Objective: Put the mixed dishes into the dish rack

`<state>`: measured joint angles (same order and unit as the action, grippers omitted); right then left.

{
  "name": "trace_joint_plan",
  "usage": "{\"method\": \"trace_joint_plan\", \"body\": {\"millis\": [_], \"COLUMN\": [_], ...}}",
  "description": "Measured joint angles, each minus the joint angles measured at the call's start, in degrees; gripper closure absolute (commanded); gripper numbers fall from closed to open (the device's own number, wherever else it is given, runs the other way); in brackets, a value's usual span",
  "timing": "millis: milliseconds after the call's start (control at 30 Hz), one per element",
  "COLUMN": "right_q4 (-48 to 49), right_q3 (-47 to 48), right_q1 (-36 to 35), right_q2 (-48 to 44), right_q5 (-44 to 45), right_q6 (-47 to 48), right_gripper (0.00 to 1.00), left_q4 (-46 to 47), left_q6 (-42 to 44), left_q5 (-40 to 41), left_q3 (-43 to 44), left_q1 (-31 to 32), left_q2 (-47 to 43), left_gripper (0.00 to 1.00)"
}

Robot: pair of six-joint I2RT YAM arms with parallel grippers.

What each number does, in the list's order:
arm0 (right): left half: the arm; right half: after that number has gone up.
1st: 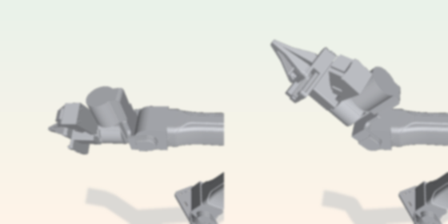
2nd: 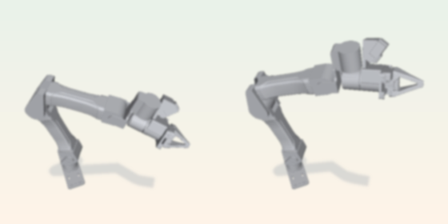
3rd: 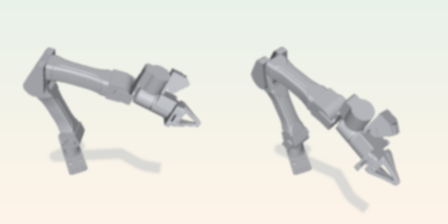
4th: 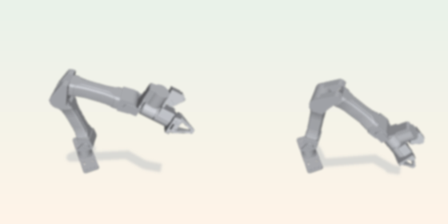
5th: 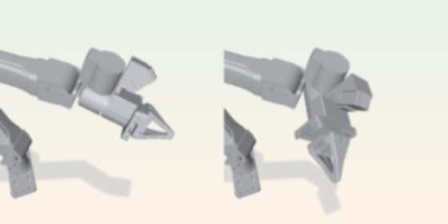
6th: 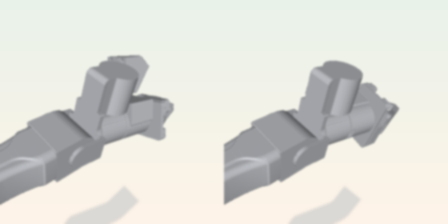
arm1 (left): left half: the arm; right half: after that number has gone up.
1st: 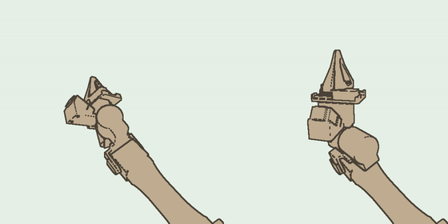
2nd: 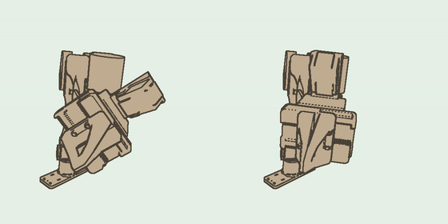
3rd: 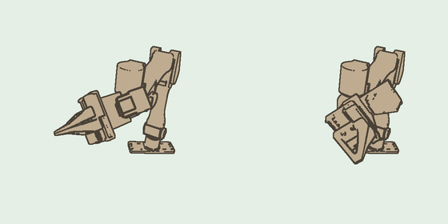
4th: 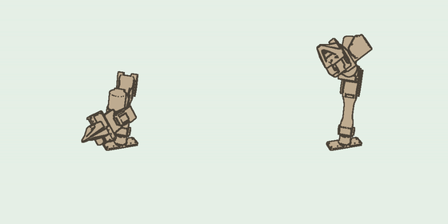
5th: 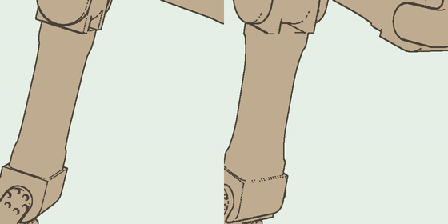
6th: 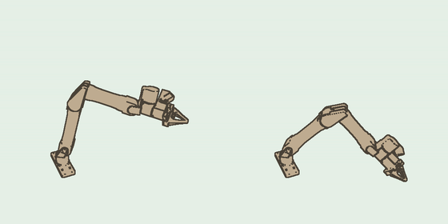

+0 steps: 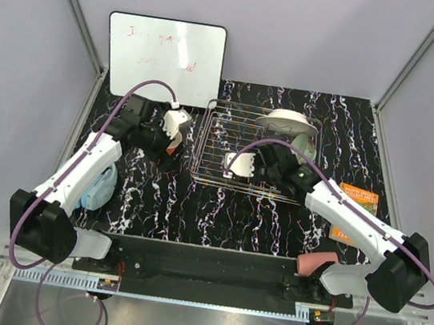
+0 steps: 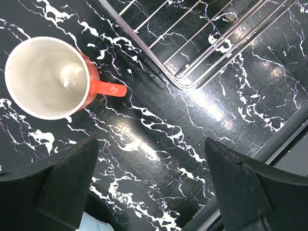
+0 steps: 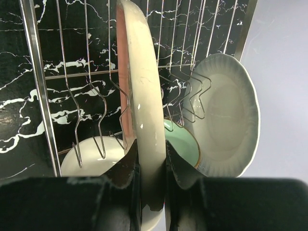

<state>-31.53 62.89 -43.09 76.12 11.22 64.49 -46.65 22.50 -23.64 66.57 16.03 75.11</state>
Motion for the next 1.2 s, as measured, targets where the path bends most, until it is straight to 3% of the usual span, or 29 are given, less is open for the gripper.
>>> {"method": "trace_joint_plan", "body": {"millis": [133,167,233,267,467,600,933,1200], "right_q4": [0.42,0.44,0.44,0.76,2.16,2.27,0.04,-7.06], "right_q3": [-0.22,-0.24,-0.31,-0.44,-1.03,-1.16,-0.92,12.44], "right_q1": [0.00,0.02,0.04,0.09,1.20,1.49,1.53,1.53], "right_q2": [0.00,0.00,0.00,0.00,-0.28,-1.36,-8.61,-11.10], "right_q5": [0.28,0.31,0.26,0.24,0.33,0.83,3.28,6.27], "right_q6": [-1.09,-1.33,-2.36,-2.64,-4.74,-5.79,-10.25,-30.82], "right_gripper": [0.75,0.63,0.53,0.42,0.25,0.04,0.00,0.00], "left_q4": [0.04,0.00,0.04,0.02,0.02,0.02,0.02,-0.46], "left_q6": [0.02,0.02,0.02,0.02,0.04,0.04,0.13,0.20], "left_q5": [0.00,0.00,0.00,0.00,0.04,0.04,0.09,3.50], "left_q3": [-0.31,-0.31,-0.31,-0.33,-0.61,-0.61,-0.61,1.75], "left_q1": [-0.11,-0.11,-0.11,-0.09,-0.15,-0.15,-0.15,-0.81], "left_q2": [0.00,0.00,0.00,0.00,-0.04,-0.13,-0.87,-1.49], "left_gripper": [0.06,0.06,0.06,0.06,0.06,0.06,0.05,0.01]}}
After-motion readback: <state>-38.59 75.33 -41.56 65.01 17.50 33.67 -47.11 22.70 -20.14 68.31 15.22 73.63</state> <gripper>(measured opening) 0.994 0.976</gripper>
